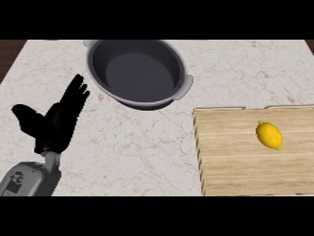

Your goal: Pick the lemon from the tray and place it in the pot

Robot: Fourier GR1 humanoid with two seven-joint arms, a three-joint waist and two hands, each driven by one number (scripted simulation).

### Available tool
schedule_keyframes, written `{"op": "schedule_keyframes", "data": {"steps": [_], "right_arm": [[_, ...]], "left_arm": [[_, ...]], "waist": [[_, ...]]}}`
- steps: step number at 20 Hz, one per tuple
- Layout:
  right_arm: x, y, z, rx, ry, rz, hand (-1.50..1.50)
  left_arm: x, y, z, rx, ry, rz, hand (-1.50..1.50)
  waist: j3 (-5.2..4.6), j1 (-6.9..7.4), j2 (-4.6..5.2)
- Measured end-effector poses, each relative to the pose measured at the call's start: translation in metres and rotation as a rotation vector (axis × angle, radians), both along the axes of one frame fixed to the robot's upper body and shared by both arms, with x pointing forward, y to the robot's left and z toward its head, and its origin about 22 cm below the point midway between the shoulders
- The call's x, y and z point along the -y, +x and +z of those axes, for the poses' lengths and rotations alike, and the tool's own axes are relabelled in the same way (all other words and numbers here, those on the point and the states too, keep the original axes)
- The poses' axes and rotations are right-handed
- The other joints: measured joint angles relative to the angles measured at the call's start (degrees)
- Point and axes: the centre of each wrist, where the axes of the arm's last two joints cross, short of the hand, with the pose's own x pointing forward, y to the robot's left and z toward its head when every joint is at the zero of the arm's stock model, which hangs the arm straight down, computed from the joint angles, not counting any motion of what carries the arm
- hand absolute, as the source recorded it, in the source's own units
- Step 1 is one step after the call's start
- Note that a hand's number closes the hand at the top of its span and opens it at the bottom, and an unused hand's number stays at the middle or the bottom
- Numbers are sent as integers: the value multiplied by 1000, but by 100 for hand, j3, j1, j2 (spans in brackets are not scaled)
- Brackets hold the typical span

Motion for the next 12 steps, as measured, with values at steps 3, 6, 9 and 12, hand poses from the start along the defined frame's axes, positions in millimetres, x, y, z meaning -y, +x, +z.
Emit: {"op": "schedule_keyframes", "data": {"steps": [3,6,9,12], "right_arm": [[9,-4,14,11,-141,-6,-150],[18,-7,24,0,-266,-25,-150],[19,-4,27,-19,-354,-26,-150],[17,-1,16,-48,-411,-16,-150]], "left_arm": [[1,-3,1,-5,-1,-5,0],[4,-6,3,-4,4,-14,0],[7,-5,4,1,4,-13,0],[7,-8,9,0,3,-16,0]], "waist": [[-8,26,-2],[-14,58,2],[-22,83,9],[-25,110,6]]}}
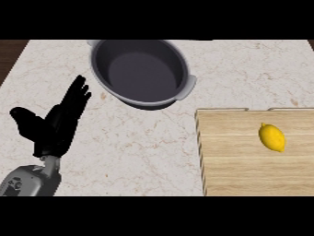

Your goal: Pick the lemon from the tray and place it in the pot

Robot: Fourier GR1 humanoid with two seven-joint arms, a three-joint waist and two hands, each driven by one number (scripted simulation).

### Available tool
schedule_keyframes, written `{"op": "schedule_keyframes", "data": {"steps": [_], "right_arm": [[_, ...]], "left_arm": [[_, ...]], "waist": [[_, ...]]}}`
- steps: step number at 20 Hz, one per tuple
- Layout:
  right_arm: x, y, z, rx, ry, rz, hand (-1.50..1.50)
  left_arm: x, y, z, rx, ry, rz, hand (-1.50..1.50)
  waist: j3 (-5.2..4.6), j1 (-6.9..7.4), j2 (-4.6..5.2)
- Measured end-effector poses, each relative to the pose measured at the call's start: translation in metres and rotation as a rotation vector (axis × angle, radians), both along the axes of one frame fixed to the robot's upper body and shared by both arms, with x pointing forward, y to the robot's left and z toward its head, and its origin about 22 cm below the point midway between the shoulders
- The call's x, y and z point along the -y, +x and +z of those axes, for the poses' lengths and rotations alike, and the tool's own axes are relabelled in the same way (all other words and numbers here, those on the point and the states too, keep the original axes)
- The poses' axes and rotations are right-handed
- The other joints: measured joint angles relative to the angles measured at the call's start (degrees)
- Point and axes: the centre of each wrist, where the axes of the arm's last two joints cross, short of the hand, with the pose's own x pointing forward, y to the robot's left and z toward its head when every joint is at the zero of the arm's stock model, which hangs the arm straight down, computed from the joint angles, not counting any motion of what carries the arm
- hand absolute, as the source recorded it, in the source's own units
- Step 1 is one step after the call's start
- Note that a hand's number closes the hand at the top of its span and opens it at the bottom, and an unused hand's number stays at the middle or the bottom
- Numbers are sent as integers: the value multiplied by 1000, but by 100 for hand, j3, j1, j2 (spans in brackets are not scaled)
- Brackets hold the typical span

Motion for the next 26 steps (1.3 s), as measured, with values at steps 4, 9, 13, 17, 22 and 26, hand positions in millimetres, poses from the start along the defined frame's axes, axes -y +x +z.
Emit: {"op": "schedule_keyframes", "data": {"steps": [4,9,13,17,22,26], "right_arm": [[-3,6,-11,-24,-51,7,-150],[-8,14,-30,-55,-133,13,-150],[-8,19,-53,-71,-200,12,-150],[-11,24,-69,-71,-212,11,-150],[-18,28,-74,-64,-171,12,-150],[-20,24,-82,-73,-156,20,-150]], "left_arm": [[0,2,1,-11,2,5,0],[0,-2,3,-10,4,4,0],[-3,-5,1,-13,3,9,0],[-4,-6,-1,-12,0,18,0],[-5,-2,-1,-8,2,23,0],[-7,-7,-4,-14,6,30,0]], "waist": [[-5,-32,-3],[-6,-43,-9],[-8,-84,-18],[-8,-123,-25],[-11,-162,-33],[-9,-180,-40]]}}
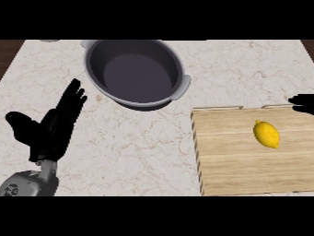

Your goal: Pick the lemon from the tray and place it in the pot

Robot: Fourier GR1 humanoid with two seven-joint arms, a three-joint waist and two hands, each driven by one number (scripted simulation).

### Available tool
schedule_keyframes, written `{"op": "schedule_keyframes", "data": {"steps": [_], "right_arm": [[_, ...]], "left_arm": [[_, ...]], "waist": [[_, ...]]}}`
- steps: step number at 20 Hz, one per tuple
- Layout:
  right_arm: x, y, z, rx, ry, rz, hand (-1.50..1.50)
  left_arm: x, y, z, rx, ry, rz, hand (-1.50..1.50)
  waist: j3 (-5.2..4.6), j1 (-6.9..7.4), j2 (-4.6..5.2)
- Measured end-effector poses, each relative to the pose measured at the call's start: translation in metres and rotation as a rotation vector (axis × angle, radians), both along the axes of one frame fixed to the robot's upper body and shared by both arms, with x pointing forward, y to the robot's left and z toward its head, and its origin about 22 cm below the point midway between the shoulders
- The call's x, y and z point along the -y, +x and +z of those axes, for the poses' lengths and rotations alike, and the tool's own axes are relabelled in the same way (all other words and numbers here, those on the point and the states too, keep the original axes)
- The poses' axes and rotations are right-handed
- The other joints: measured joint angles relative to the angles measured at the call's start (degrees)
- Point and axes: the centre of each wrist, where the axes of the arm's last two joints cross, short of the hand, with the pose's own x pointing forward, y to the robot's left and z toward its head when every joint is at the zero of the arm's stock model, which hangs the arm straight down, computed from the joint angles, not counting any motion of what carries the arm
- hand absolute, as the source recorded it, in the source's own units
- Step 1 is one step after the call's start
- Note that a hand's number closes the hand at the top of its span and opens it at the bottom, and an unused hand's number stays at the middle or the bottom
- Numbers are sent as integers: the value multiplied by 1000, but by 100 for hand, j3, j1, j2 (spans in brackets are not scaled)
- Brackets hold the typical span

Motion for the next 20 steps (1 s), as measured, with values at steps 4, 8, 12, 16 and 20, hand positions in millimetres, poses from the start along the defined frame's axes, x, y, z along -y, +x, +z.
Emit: {"op": "schedule_keyframes", "data": {"steps": [4,8,12,16,20], "right_arm": [[-13,4,-6,-11,14,8,-150],[-23,4,-18,-26,-8,-7,-150],[-37,9,-25,-31,-32,-26,-150],[-47,7,-30,-35,-58,-21,-150],[-58,11,-44,-30,-102,-10,-150]], "left_arm": [[-4,1,3,-2,0,-4,0],[-6,0,4,-1,1,-1,0],[-3,-1,9,-5,-1,-5,0],[-3,0,4,-2,-3,5,0],[-2,4,5,5,-5,4,0]], "waist": [[-4,-4,-3],[-4,-9,-4],[-3,-11,-4],[-3,-21,-6],[-4,-14,-3]]}}
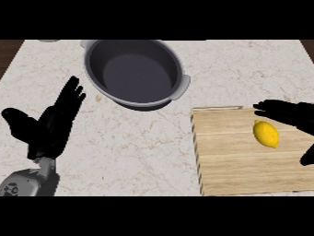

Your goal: Pick the lemon from the tray and place it in the pot

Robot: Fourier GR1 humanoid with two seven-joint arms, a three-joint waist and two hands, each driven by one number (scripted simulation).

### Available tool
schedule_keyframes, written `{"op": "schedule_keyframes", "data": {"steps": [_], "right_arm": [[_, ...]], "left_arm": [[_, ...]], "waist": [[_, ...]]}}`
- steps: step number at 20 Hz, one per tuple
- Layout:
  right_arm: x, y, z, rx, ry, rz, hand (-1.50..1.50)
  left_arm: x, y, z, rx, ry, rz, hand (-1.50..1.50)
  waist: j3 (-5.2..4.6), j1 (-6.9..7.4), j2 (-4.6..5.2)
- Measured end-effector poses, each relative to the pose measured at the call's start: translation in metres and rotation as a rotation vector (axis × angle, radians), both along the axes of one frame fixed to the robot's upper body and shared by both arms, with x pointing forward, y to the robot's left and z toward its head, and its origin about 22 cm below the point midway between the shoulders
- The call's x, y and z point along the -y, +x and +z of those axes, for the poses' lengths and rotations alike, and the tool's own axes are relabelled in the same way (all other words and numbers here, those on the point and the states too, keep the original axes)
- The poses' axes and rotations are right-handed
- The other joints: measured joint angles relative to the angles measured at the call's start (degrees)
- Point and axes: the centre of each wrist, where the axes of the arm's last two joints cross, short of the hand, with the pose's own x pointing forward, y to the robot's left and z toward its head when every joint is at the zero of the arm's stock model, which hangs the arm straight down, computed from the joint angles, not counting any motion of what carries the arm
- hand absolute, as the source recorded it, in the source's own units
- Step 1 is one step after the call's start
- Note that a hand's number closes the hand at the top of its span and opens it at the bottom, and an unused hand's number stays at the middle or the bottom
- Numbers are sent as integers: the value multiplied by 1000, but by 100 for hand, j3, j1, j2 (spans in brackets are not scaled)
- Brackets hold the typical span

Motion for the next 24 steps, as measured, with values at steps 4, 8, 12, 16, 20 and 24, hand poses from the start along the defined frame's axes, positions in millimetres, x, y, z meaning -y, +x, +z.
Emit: {"op": "schedule_keyframes", "data": {"steps": [4,8,12,16,20,24], "right_arm": [[-5,5,-5,0,-58,-12,-150],[-14,9,-17,0,-102,-20,-150],[-10,9,-22,-4,-128,-18,-150],[-22,10,-30,-19,-115,4,150],[-24,12,-35,-4,-39,56,150],[-19,12,-38,28,-13,68,150]], "left_arm": [[-6,3,-1,-2,-5,-5,0],[-3,-3,-2,-3,2,-7,0],[-2,-7,-3,-8,2,-2,0],[-3,-7,-2,-7,4,-2,0],[-2,-8,-6,-4,2,-7,0],[2,-5,-4,-9,-3,-4,0]], "waist": [[1,7,2],[1,14,1],[2,7,1],[0,9,1],[2,11,2],[1,6,0]]}}
